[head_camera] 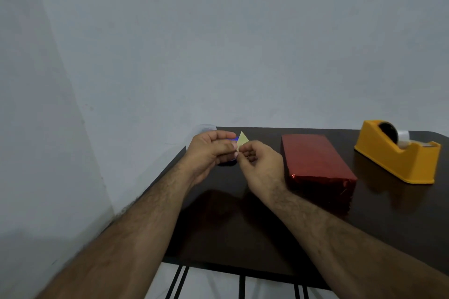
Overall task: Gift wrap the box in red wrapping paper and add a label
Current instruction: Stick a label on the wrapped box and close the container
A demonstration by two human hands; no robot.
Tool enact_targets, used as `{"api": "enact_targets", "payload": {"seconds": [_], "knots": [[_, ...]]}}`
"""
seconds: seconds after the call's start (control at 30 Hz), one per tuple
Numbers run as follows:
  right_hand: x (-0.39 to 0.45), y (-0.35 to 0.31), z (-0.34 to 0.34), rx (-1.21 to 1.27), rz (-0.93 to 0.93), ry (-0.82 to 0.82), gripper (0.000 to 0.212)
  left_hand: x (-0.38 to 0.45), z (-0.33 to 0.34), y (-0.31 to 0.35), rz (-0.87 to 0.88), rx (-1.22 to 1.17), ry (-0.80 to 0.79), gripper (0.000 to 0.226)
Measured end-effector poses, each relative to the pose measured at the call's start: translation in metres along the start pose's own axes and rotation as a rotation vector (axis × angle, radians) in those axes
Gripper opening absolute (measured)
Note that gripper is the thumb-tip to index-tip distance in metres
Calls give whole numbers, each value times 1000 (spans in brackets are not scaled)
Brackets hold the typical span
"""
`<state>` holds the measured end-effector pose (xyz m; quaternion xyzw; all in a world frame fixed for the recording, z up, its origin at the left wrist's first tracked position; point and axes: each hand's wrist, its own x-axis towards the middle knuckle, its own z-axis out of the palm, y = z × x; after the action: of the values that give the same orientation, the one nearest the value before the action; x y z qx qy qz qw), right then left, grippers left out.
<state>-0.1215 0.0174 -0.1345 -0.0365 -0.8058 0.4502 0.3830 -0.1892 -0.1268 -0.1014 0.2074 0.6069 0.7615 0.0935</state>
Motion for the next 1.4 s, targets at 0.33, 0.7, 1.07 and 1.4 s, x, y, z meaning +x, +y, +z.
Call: {"api": "enact_targets", "payload": {"seconds": [0.33,0.7,1.07,1.4], "knots": [[-2,0,1,57,31,11,7,0,-1,-4,27,127,-53,27],[-2,-6,-4,61,138,-7,5,5,-10,-4,18,258,-119,29],[-7,-12,0,134,134,12,8,6,-12,-1,-47,112,-32,40],[-7,-12,2,122,146,-48,6,4,-9,-1,-78,116,-47,43]]}}
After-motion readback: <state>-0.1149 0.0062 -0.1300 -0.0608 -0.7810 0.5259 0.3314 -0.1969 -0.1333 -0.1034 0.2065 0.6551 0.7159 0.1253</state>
